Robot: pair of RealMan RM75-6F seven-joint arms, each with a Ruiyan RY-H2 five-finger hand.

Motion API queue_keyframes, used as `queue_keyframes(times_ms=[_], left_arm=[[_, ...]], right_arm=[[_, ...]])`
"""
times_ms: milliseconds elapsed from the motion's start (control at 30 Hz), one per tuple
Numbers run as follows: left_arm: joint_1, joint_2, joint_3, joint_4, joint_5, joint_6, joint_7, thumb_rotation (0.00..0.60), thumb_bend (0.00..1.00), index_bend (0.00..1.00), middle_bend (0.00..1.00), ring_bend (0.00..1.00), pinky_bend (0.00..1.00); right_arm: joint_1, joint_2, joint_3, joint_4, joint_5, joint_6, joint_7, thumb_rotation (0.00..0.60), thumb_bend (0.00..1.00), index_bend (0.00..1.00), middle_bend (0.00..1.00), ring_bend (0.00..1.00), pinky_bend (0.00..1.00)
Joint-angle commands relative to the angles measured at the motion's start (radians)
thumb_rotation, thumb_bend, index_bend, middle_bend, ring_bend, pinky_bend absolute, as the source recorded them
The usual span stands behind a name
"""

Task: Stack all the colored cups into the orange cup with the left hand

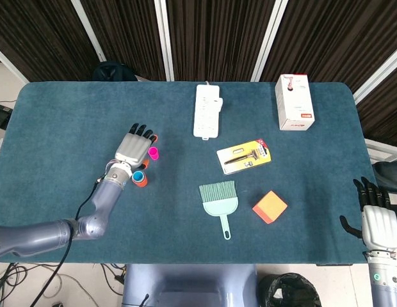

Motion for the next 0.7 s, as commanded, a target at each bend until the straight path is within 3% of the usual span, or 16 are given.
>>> queue_keyframes(times_ms=[33,700], left_arm=[[-0.017,-0.036,0.007,0.061,-0.007,-0.025,-0.013,0.6,0.31,0.28,0.14,0.0,0.0],[-0.036,-0.169,0.028,0.255,0.045,-0.031,-0.053,0.6,0.31,0.34,0.14,0.0,0.0]], right_arm=[[0.002,-0.005,0.003,0.009,0.012,-0.007,-0.003,0.6,0.34,0.09,0.05,0.09,0.04],[-0.002,-0.007,0.011,0.023,0.027,-0.003,-0.009,0.6,0.34,0.09,0.05,0.09,0.04]])
